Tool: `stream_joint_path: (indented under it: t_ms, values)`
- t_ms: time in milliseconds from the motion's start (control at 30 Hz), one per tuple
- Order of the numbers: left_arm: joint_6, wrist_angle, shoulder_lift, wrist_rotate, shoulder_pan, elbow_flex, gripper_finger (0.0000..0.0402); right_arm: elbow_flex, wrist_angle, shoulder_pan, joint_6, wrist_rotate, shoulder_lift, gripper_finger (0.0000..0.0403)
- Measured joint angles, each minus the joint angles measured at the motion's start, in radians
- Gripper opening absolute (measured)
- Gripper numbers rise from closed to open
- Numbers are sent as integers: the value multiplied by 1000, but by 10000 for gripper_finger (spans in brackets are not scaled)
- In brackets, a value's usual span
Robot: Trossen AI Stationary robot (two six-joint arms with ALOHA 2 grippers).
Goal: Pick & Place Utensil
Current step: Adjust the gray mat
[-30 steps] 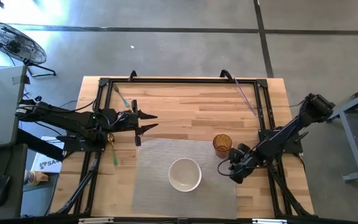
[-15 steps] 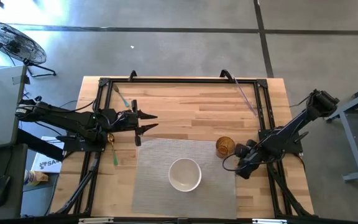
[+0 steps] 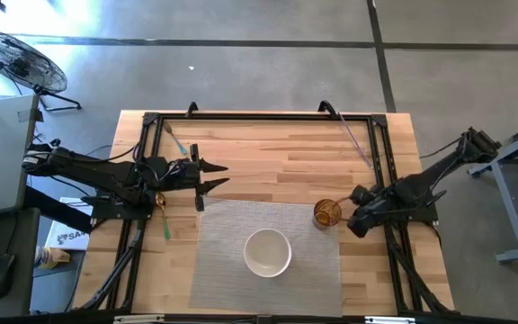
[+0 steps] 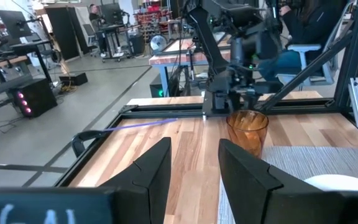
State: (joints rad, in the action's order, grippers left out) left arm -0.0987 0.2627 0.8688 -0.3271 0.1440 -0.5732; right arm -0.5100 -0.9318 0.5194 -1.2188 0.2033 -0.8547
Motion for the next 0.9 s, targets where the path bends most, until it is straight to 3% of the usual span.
stream_joint_path:
  t_ms: [133,367,500,700,800,900]
  values:
    - [6,-2,1,0,0,0,131,0,-13,-100,58,23,25,145]
    - [53,-18,85,0,0,0,131,-6,-104,-318,126,151,39,145]
    - [85,-116,133,-9,0,-15,131,-50,-121,-454,172,231,39,145]
    - [235,-354,164,3,0,-37,131,-160,-53,-682,410,323,37,145]
    - [326,-433,194,2,0,-38,131,-184,61,-824,569,295,32,145]
    - [414,-501,237,3,0,-38,131,-185,172,-983,690,188,3,145]
